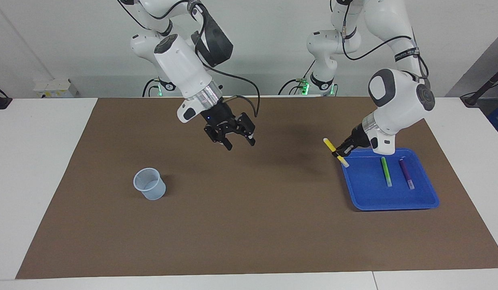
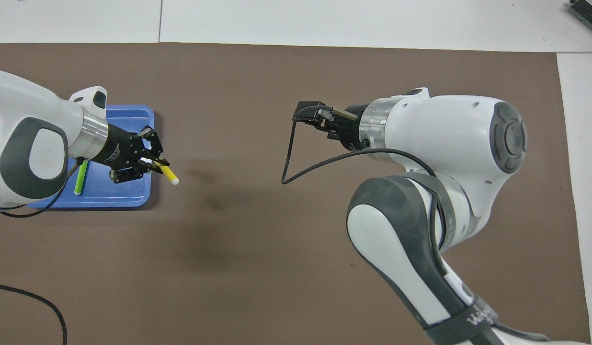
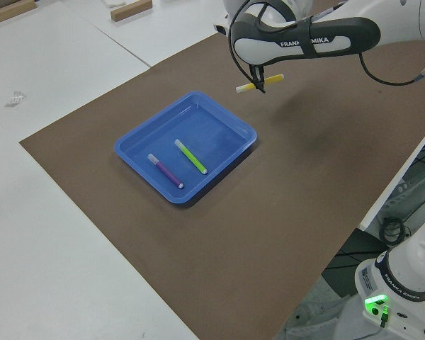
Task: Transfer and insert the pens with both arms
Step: 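Carry the yellow pen toward the right gripper with the left gripper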
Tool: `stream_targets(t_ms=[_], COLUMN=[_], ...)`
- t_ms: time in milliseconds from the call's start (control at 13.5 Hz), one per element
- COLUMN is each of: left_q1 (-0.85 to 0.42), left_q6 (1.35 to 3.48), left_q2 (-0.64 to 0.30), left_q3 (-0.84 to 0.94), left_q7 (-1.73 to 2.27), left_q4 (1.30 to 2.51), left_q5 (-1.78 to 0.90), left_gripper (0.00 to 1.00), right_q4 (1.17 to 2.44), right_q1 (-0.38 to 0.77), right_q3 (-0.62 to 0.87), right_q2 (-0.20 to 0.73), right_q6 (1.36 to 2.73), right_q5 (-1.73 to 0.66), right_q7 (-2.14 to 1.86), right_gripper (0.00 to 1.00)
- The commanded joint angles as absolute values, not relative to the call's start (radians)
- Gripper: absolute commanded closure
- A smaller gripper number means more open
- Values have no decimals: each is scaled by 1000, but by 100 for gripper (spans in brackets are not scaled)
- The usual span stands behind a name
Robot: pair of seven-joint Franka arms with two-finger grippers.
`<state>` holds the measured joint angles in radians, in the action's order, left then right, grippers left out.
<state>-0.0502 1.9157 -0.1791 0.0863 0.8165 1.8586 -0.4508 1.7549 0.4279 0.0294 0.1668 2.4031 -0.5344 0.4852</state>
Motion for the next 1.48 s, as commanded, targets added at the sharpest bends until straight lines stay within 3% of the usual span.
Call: stream_targets(t_ms=[0,296,518,962,1406], left_q1=[-130,-284,-284,-328,-328], left_q6=[2001,2256,2263,2263,2253], left_q2=[-181,-209,-210,-204,-195], left_q3=[75,75,75,75,83], left_q7=[1027,1334,1339,1351,1388], left_q4=[1864,1864,1850,1847,1829], left_q5=[-583,-641,-797,-807,-807], left_gripper=[100,100,100,100,100], right_q4=[1749,1781,1790,1812,1813], right_q1=[472,528,537,534,528], right_q3=[29,29,28,28,28], right_q2=[192,201,201,204,215], right_q6=[2483,2536,2536,2571,2580], right_q5=[-569,-566,-548,-546,-546], right_q7=[585,617,592,505,474], right_gripper=[10,12,16,33,38])
